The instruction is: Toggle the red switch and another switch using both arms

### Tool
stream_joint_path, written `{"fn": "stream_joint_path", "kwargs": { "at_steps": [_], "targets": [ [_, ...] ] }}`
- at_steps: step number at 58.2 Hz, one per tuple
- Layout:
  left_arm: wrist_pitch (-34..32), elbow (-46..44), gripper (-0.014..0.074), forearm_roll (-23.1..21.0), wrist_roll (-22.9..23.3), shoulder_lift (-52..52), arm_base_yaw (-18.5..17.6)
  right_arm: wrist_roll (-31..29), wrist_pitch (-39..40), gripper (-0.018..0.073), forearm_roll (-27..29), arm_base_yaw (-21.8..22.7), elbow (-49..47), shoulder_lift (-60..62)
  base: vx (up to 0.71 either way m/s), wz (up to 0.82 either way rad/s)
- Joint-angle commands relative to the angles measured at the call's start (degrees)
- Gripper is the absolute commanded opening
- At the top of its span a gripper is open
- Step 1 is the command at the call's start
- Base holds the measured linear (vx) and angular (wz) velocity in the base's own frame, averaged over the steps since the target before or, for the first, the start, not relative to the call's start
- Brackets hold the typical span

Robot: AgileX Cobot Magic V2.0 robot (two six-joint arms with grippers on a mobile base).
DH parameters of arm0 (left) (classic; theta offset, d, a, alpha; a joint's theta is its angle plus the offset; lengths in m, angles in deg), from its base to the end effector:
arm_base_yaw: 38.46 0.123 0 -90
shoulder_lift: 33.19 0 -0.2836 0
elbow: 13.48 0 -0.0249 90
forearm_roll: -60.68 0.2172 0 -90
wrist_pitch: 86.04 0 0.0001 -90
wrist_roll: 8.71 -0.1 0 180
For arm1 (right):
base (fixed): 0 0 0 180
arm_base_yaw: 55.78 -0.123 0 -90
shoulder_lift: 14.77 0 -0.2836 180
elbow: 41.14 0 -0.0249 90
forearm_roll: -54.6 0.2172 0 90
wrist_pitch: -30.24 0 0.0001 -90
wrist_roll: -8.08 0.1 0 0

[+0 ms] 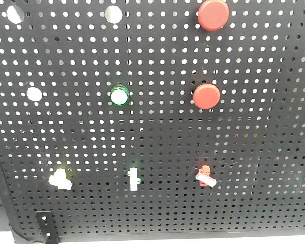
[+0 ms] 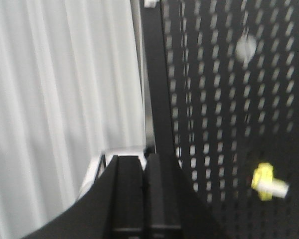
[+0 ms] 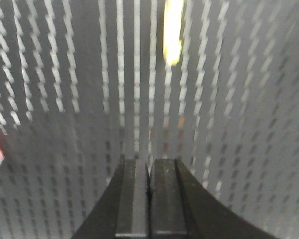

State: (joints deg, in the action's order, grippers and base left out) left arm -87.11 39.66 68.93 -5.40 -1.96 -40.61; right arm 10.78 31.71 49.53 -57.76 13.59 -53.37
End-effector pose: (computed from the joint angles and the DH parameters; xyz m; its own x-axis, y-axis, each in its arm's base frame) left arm 0.0705 -0.0029 0.3277 0.1194 0.0817 -0.9895 0.0300 0.9959 0.0858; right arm 0.0965 0.0036 0.3088 -0.0310 -0.0424 -0.9986 -0.0381 0.9984 -0.0412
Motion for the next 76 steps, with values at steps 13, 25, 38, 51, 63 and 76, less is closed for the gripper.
{"fn": "stream_joint_path", "kwargs": {
  "at_steps": [13,25,38,51,63,76],
  "targets": [
    [-17.1,-1.8,0.0002,4.2,-0.2,12.9,-2.2,-0.1,9.6,-0.0006,-0.4,0.4,-2.0,-4.6,0.00,0.00],
    [-24.4,-4.8,0.0002,15.0,9.4,23.4,-9.7,-0.1,9.6,-0.0006,-0.4,0.4,-2.0,-4.8,0.00,0.00],
    [-21.8,-13.0,0.0002,14.9,14.3,35.0,-13.4,-0.1,9.7,-0.0006,-0.4,0.4,-2.0,-4.8,0.00,0.00],
    [-17.1,-17.3,0.0002,14.7,14.9,40.1,-15.4,-0.1,9.6,-0.0006,-0.4,0.4,-1.9,-4.8,0.00,0.00],
    [-8.9,-17.3,0.0002,14.5,15.7,40.1,-15.8,-0.1,9.6,-0.0006,-0.5,0.4,-1.9,-4.8,0.00,0.00],
    [-2.5,-17.3,0.0002,14.5,17.7,40.1,-15.8,-0.1,9.6,-0.0006,-0.5,0.4,-1.9,-4.8,0.00,0.00]
  ]
}}
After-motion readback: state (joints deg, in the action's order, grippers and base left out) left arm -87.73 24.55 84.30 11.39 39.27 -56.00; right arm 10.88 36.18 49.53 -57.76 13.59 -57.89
